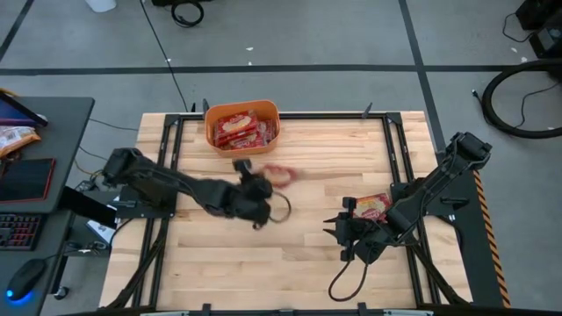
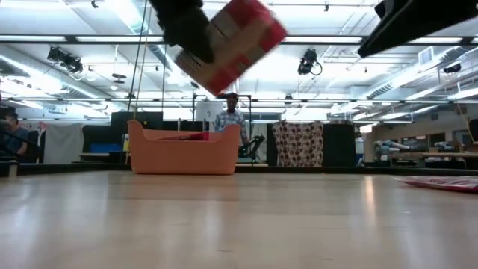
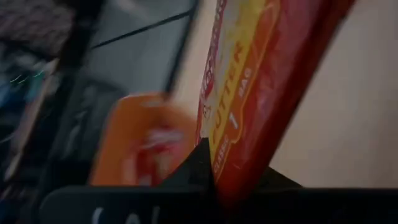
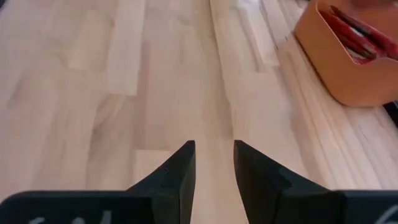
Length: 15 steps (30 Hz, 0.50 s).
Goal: Sort popcorn bags into baskets
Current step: Put the red popcorn bag into the orange bin
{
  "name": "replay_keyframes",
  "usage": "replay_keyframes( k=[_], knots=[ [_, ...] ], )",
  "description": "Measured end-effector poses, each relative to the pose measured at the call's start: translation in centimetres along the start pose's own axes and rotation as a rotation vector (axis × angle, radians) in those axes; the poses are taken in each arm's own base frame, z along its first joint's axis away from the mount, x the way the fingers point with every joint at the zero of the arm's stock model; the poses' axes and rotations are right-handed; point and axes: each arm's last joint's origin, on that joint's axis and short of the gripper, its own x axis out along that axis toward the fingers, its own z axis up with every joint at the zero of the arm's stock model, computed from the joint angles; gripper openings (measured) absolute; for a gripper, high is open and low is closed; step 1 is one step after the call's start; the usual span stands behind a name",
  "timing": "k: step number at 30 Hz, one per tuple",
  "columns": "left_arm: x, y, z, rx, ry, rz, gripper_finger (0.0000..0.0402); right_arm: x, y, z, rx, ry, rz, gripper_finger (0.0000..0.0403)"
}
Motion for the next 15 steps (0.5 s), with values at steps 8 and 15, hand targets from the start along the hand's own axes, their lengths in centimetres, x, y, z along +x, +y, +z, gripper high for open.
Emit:
replay_keyframes(
  k=[8, 15],
  knots=[
    [6.1, 8.0, -3.2, -0.055, 0.343, 0.235, 0.0033, 0.4, 0.3, 0.1, -0.001, -0.017, -0.002, 0.0114],
    [13.5, 11.6, -8.3, -0.043, 0.543, 0.266, 0.0046, 0.8, 0.6, -0.3, 0.007, 0.040, 0.051, 0.0116]
  ],
)
